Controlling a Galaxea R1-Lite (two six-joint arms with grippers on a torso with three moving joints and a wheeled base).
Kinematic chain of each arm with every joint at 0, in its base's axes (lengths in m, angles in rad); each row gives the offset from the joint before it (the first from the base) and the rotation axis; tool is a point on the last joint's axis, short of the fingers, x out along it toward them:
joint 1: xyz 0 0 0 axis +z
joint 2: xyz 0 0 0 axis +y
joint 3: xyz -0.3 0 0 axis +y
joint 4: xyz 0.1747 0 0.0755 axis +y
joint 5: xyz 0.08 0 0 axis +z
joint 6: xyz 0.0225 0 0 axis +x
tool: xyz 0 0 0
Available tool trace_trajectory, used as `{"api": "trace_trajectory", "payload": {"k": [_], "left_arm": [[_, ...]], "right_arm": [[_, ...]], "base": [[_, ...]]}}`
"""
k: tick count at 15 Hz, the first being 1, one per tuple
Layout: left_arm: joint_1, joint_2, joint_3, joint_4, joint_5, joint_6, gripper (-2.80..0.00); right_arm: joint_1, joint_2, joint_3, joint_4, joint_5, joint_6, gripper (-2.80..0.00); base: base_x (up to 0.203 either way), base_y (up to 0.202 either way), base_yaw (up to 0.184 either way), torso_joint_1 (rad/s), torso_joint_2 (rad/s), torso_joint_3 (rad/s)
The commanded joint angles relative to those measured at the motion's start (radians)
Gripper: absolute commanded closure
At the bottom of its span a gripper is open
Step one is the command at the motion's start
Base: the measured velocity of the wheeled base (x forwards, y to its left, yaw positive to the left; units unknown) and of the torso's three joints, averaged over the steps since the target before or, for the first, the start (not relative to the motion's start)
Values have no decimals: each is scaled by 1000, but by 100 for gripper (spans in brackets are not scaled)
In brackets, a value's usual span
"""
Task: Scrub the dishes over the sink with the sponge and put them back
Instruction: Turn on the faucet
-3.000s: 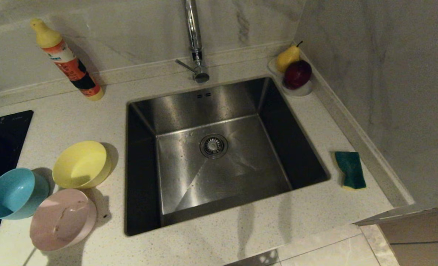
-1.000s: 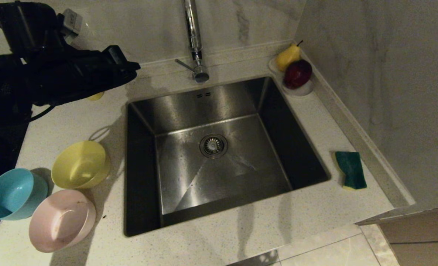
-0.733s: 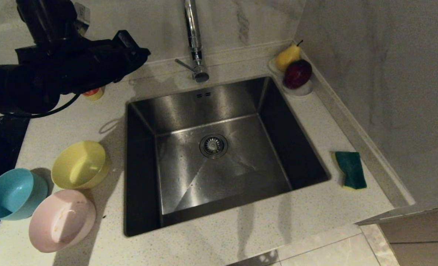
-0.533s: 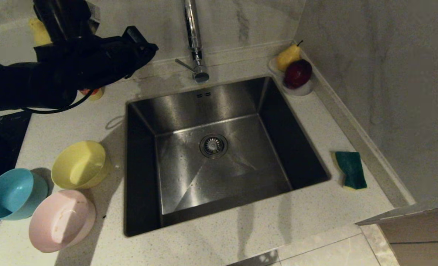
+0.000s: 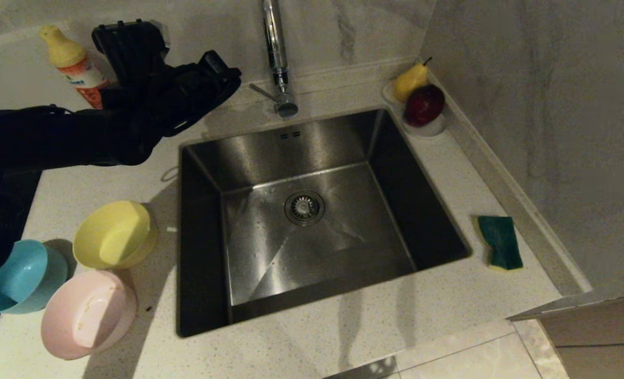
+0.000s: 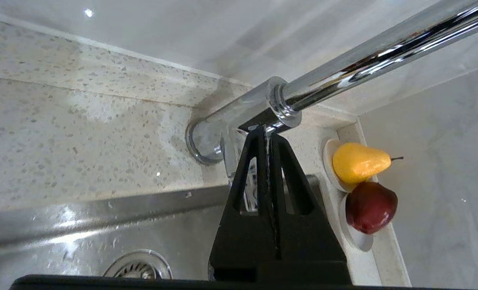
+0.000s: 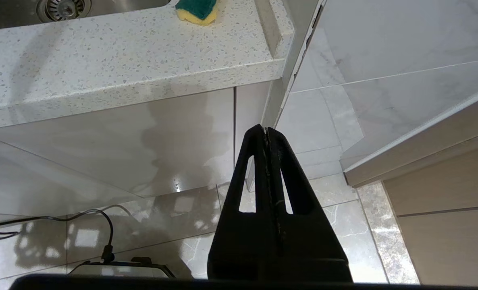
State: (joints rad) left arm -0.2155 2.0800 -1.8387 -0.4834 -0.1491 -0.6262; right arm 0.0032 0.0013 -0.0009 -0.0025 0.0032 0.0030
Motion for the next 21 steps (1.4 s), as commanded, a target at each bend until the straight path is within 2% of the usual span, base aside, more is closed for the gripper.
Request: {"api": "trace_trajectory", "payload": {"k": [1, 8, 11, 21], "left_arm": [[0, 45, -14, -38, 1, -4, 0], [-2, 76, -41, -79, -4, -6, 0], [-24, 87, -42, -100, -1, -6, 0], [-25, 92, -40, -103, -1, -10, 0]], "right_arm": [[0, 0, -1, -1, 0, 0, 0], [1, 0, -1, -1, 0, 0, 0], [1, 0, 0, -1, 1, 0, 0], [0, 0, -1, -1, 0, 0, 0]], "base": [[0, 0, 0, 0, 0, 0], [0, 0, 0, 0, 0, 0], [0, 0, 0, 0, 0, 0], [0, 0, 0, 0, 0, 0]]}}
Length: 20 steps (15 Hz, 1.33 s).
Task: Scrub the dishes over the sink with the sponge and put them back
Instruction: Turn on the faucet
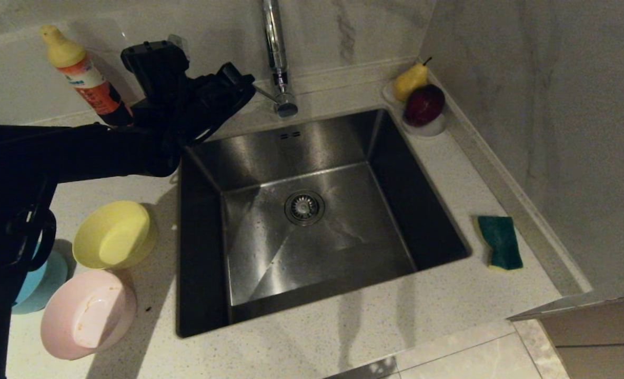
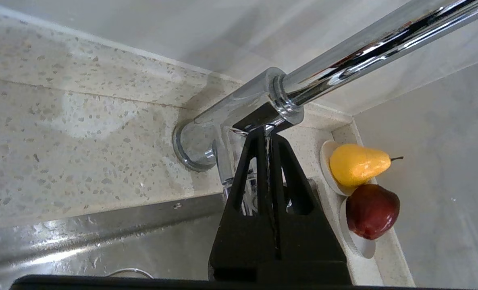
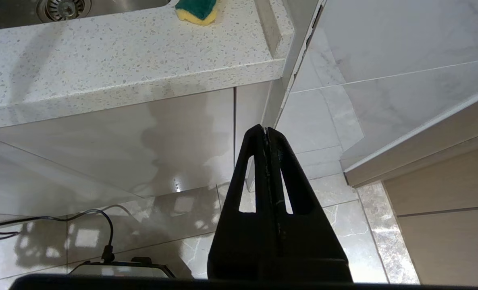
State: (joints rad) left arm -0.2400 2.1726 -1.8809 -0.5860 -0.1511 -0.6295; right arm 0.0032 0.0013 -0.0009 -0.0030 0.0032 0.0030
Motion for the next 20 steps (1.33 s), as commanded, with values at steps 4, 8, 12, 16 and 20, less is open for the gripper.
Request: {"api": "trace_trajectory", "payload": {"k": [4, 8, 12, 16, 20], "left_arm": [[-13, -4, 40, 6, 16, -36, 0], [-16, -14, 81, 0, 18, -35, 0], [-24, -30, 110, -2, 39, -31, 0], [-14, -37, 114, 4, 69, -15, 0], [19, -38, 81, 7, 68, 17, 0]], "right_arm": [[0, 0, -1, 0, 1, 0, 0], [0, 0, -1, 0, 0, 0, 0], [1, 0, -1, 0, 1, 0, 0], [1, 0, 0, 0, 0, 0, 0], [1, 0, 1, 0, 0, 0, 0]], "base": [[0, 0, 0, 0, 0, 0], [0, 0, 0, 0, 0, 0], [0, 0, 0, 0, 0, 0], [0, 0, 0, 0, 0, 0], [0, 0, 0, 0, 0, 0]]}}
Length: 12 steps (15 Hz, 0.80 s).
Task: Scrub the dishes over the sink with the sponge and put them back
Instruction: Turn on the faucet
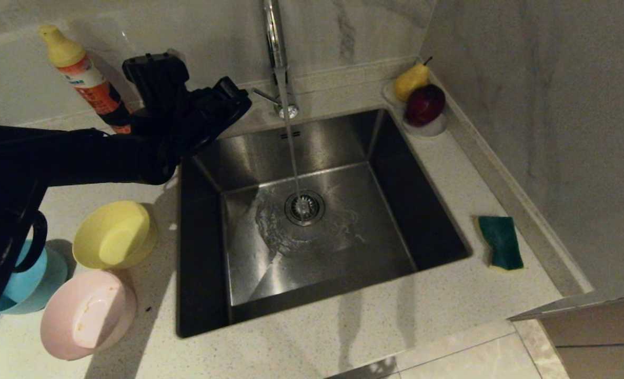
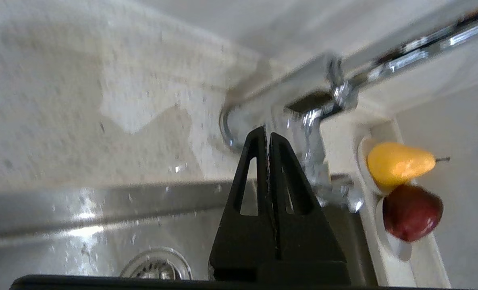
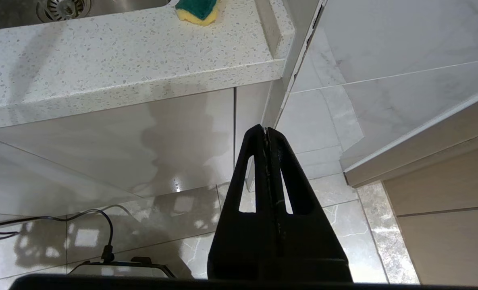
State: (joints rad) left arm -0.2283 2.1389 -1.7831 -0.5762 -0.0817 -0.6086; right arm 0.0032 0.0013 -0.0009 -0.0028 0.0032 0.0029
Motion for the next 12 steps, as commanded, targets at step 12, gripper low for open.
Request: {"api": "trace_trajectory", "payload": {"k": [12], "left_arm": [[-19, 21, -96, -13, -6, -43, 0]], "right_arm": [[0, 0, -1, 0, 0, 0, 0]], "base": [[0, 0, 0, 0, 0, 0]]}}
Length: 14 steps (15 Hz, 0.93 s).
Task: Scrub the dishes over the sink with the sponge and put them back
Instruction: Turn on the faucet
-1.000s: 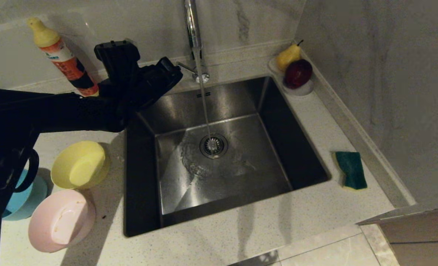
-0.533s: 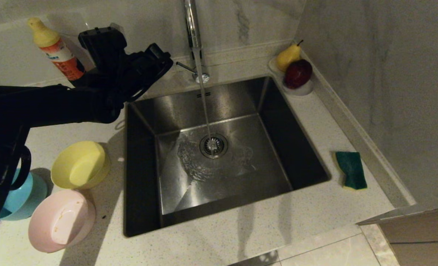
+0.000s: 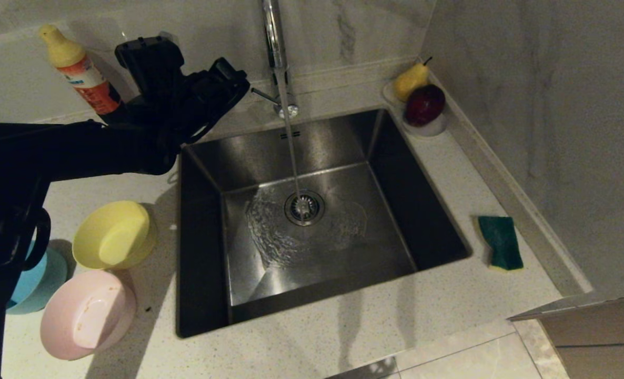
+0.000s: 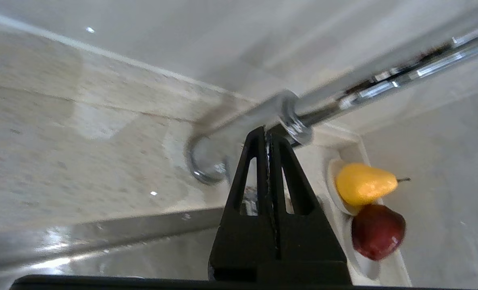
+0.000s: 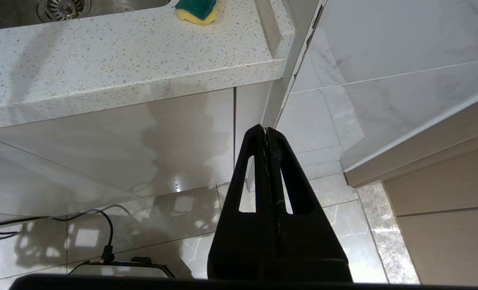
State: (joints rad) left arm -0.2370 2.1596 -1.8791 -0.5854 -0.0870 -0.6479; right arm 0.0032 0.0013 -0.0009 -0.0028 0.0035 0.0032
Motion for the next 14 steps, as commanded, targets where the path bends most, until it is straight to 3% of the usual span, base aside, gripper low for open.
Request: {"api": "trace_trajectory", "payload": {"k": [1, 9, 14], "left_arm": [[-18, -2, 0, -4, 0, -6, 0], [-62, 2, 36, 4, 31, 3, 0], [-68, -29, 128, -3, 39, 7, 0]], "right_arm": [[0, 0, -1, 0, 0, 0, 0], [1, 0, -1, 0, 0, 0, 0], [1, 0, 0, 0, 1, 0, 0]], "base": [[0, 0, 0, 0, 0, 0], [0, 0, 0, 0, 0, 0], [0, 0, 0, 0, 0, 0]]}}
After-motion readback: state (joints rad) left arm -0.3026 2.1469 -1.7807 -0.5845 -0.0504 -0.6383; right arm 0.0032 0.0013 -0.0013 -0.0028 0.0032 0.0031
